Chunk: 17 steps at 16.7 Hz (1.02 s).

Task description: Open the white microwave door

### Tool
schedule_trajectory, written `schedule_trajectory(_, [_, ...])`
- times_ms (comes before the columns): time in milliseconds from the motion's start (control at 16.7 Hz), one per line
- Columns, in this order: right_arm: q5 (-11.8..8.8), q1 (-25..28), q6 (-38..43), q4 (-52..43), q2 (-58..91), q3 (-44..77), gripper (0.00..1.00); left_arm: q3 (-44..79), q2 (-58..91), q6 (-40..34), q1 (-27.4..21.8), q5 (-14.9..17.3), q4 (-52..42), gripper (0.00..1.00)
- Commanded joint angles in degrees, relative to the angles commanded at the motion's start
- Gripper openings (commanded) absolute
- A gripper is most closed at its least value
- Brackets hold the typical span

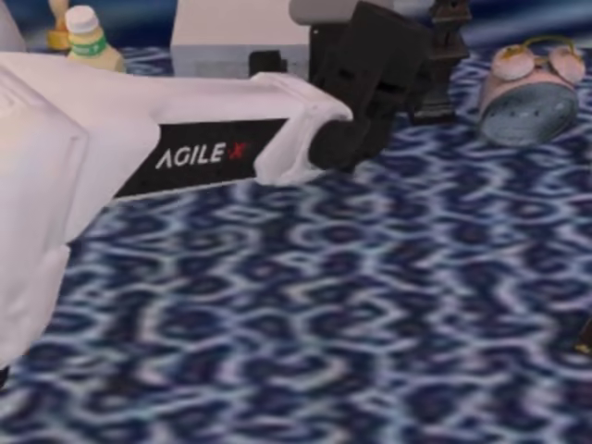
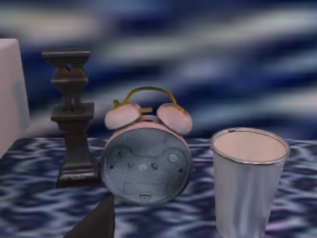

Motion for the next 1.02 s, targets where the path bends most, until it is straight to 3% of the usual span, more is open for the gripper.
schedule_trajectory(180, [0.0, 0.0, 0.0, 0.0, 0.0, 0.0, 1.00, 4.3, 4.7, 1.6, 2.3, 2.0, 1.4, 1.00])
schedule_trajectory(420, [0.0, 0.0, 0.0, 0.0, 0.0, 0.0, 1.00, 4.8, 5.2, 1.8, 2.6, 2.3, 1.5, 1.00])
schedule_trajectory(1020, [0.0, 0.0, 0.0, 0.0, 0.0, 0.0, 1.00, 4.8, 5.2, 1.8, 2.6, 2.3, 1.5, 0.25])
